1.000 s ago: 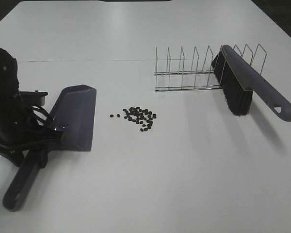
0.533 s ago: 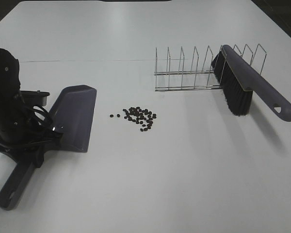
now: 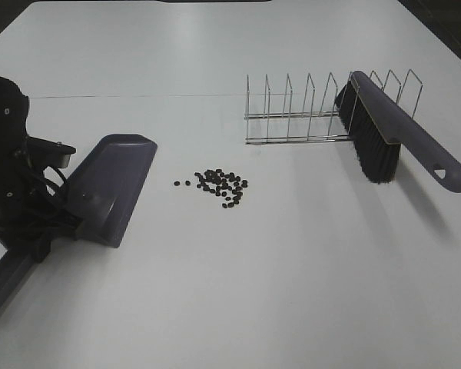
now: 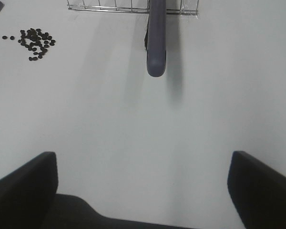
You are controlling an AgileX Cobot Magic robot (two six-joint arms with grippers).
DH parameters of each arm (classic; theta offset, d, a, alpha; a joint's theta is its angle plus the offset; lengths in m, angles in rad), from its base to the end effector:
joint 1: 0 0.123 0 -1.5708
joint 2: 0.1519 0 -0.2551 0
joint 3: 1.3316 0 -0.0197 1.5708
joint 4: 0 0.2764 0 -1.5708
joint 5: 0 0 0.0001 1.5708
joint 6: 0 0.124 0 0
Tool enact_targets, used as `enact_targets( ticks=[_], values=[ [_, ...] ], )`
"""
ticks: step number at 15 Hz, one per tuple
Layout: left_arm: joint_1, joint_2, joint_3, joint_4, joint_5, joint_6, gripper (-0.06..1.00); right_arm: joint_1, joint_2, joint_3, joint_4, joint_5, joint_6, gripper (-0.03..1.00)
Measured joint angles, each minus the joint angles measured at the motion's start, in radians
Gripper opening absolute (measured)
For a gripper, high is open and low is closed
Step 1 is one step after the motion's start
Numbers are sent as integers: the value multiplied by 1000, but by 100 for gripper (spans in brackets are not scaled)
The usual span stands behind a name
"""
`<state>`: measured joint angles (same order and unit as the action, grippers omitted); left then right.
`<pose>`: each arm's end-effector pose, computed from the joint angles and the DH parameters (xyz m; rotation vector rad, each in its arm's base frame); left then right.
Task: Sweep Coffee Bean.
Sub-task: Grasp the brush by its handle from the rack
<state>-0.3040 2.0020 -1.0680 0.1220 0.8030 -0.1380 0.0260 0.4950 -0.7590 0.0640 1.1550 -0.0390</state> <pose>0.3171 -0.0881 0.0188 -0.3904 -3.0546 -0.1535 0.1349 0.0108 0.3012 -0.0745 2.3721 0.0756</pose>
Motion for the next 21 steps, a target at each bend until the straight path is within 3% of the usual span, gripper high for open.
enact_targets(
  ticks=[6, 11, 21],
  values=[
    [0, 0, 0, 0, 4, 32, 33, 0, 560, -341, 3, 34, -35, 79],
    [0, 0, 0, -2, 5, 32, 33, 0, 998, -629, 36, 35, -155, 77],
    [0, 0, 0, -4, 6, 32, 33, 0, 1495, -959, 63, -3, -239, 77]
  ],
)
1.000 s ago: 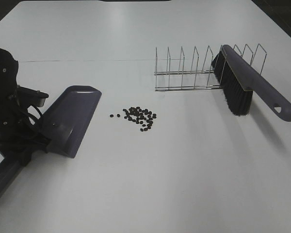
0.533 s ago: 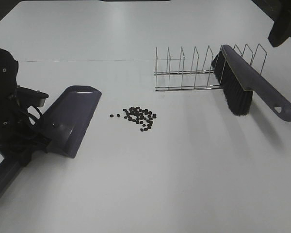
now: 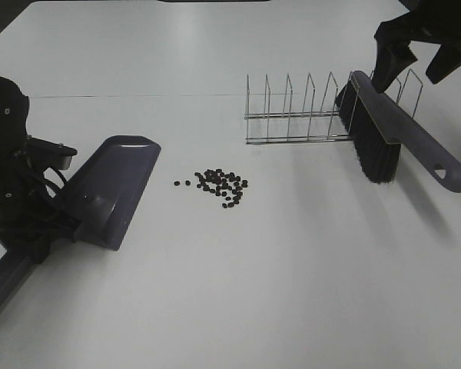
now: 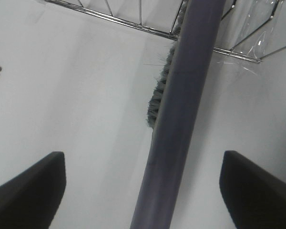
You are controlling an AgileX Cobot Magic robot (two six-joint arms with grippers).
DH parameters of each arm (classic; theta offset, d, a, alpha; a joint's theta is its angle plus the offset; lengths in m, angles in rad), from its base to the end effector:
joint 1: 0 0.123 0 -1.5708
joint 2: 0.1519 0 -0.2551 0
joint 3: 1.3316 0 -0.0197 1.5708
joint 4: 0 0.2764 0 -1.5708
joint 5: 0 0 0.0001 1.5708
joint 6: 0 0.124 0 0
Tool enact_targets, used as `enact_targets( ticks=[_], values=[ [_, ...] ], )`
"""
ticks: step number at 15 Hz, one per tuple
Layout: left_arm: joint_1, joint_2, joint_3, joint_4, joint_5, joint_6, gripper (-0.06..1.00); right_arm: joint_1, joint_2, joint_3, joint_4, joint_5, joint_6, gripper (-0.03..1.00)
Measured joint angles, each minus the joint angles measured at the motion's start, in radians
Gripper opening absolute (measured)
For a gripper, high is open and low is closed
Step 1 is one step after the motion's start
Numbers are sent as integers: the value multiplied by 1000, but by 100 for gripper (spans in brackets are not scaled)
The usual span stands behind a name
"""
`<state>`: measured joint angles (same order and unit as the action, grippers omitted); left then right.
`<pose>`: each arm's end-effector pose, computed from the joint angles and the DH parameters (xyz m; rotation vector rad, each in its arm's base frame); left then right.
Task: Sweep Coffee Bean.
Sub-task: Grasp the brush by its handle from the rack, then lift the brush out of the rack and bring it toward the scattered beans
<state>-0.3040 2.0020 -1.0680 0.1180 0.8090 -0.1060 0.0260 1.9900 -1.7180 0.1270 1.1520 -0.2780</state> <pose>0.3163 -0.0882 0.0188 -0.4334 -3.0409 -0.1497 0.4415 0.0258 0.1865 -0.3834 2.8659 0.1326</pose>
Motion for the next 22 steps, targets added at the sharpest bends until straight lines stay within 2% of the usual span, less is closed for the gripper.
enact_targets(
  ticks=[1, 5, 7, 9, 11, 12, 18, 21, 22],
  values=[
    [0, 0, 0, 0, 0, 0, 33, 0, 38, -12, 0, -18, 0, 76],
    [0, 0, 0, -2, 1, 0, 33, 0, 183, -14, 0, -187, 1, 76],
    [0, 0, 0, -4, 1, 0, 33, 0, 222, -14, 0, -232, 11, 73],
    [0, 0, 0, -4, 2, 0, 33, 0, 237, -14, 0, -242, 25, 66],
    [0, 0, 0, -4, 2, 0, 33, 0, 249, -15, -12, -255, 58, 42],
    [0, 0, 0, -4, 3, 0, 33, -2, 249, -15, -45, -259, 103, 34],
    [0, 0, 0, 8, 3, 1, 33, -7, 232, -15, -102, -237, 182, 31],
    [0, 0, -22, 23, 16, 4, 33, -5, 142, -15, -127, -207, 216, 31],
    [0, 0, -36, 27, 17, 4, 33, -5, 94, -15, -137, -171, 232, 31]
  ],
)
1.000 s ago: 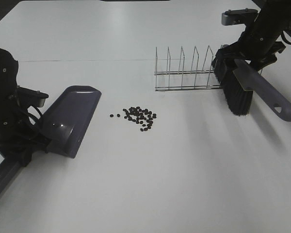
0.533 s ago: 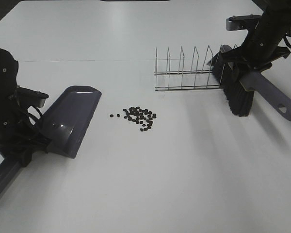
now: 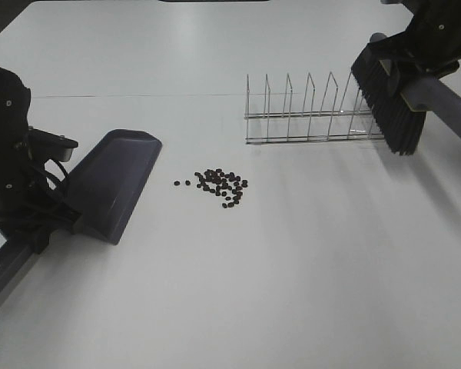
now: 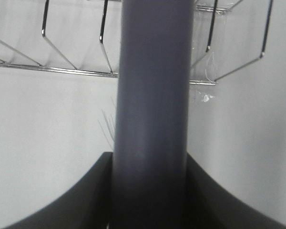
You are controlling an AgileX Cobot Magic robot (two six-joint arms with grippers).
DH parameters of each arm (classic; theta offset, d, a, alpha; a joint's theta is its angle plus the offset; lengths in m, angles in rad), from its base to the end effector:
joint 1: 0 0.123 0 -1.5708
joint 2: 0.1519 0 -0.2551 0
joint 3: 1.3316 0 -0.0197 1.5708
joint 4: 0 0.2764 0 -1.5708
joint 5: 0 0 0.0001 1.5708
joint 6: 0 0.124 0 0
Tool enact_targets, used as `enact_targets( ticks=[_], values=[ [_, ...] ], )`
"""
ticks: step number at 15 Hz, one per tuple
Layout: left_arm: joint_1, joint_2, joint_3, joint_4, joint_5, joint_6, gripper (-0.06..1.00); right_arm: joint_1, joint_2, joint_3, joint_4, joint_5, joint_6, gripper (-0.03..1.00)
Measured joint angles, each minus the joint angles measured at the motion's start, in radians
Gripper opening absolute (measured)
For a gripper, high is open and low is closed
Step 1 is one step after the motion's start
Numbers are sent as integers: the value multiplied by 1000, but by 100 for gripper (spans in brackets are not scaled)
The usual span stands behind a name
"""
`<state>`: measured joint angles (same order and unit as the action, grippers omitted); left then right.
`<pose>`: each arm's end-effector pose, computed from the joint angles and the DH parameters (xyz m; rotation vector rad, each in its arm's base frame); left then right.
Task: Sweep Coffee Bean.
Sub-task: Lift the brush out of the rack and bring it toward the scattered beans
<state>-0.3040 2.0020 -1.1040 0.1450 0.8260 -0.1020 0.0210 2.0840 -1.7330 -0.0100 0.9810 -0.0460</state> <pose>0.3261 -0.0885 0.0261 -0.4682 -3.0573 -0.1772 0.4690 0.0088 0.1532 -0.1002 2.8138 -0.0188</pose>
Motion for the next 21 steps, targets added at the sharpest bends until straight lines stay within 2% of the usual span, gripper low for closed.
enact_targets(
  ticks=[2, 7, 9, 11, 12, 13, 15, 18, 21],
  values=[
    [0, 0, -6, 7, 1, 0, 33, 0, -63, 28, -25, 26, 12, 31],
    [-5, 0, -10, 45, 4, 0, 33, 2, -283, 318, -47, -6, 37, 31],
    [-9, 4, -42, 47, 31, 0, 33, 25, -323, 385, -57, -1, 46, 31],
    [-9, 21, -106, 47, 86, 12, 33, 88, -319, 395, -110, 7, 89, 31],
    [-9, 41, -137, 47, 121, 26, 33, 138, -310, 395, -156, 8, 128, 31],
    [-19, 77, -173, 48, 166, 38, 33, 206, -277, 395, -251, 12, 204, 31],
    [-55, 112, -214, 59, 186, 45, 33, 278, -218, 395, -322, 23, 259, 31],
    [-114, 149, -266, 64, 195, 45, 33, 328, -133, 392, -335, 24, 278, 31],
    [-132, 159, -273, 62, 200, 42, 33, 347, -63, 349, -339, 34, 291, 31]
  ],
)
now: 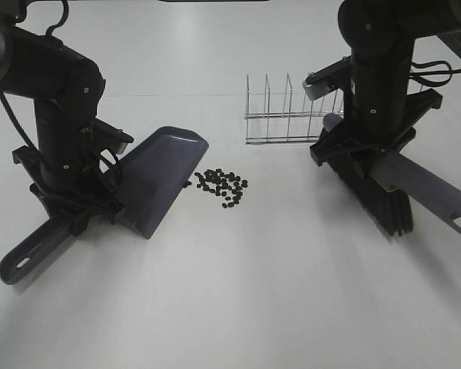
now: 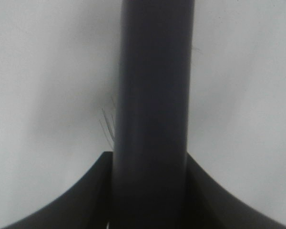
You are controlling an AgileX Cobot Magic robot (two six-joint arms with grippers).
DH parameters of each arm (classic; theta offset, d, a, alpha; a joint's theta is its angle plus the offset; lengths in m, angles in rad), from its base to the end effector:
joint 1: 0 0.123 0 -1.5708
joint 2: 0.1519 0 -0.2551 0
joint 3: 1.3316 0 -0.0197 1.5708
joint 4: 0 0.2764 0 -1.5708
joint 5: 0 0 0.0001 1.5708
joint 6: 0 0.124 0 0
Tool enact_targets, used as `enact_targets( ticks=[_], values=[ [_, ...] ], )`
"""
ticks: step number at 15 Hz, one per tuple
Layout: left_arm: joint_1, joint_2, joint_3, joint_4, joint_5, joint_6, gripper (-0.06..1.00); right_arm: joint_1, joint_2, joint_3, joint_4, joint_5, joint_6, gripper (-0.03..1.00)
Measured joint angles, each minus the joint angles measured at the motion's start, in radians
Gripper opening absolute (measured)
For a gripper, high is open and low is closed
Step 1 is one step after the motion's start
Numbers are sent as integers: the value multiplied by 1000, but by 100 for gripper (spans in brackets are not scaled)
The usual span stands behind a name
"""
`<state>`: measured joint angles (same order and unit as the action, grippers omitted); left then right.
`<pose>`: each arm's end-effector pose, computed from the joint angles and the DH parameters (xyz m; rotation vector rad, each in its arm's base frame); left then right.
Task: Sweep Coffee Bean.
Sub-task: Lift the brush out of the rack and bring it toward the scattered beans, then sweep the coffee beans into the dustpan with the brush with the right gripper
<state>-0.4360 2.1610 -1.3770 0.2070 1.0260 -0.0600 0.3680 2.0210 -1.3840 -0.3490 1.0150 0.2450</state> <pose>0.3533 -0.1406 0.0279 -0.7431 -2.9284 -0.3040 0.3810 0.1083 0.0871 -0.4621 2.9810 -0.4269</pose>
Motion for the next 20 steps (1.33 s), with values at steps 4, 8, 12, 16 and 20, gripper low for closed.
enact_targets(
  ticks=[4, 8, 12, 16, 20],
  values=[
    [0, 30, -6, -5, 56, 0, 33, 122, 137, -177, 32, 25, -32, 31],
    [0, 32, -8, -12, 64, 0, 33, 171, 229, -323, 137, 45, -93, 31],
    [0, 33, -11, -38, 78, 13, 33, 175, 302, -424, 326, 32, -144, 31],
    [0, 33, -11, -49, 83, 14, 33, 175, 320, -428, 507, -41, -201, 31],
    [0, 37, -11, -70, 89, 11, 33, 175, 321, -428, 731, -162, -230, 31]
  ],
)
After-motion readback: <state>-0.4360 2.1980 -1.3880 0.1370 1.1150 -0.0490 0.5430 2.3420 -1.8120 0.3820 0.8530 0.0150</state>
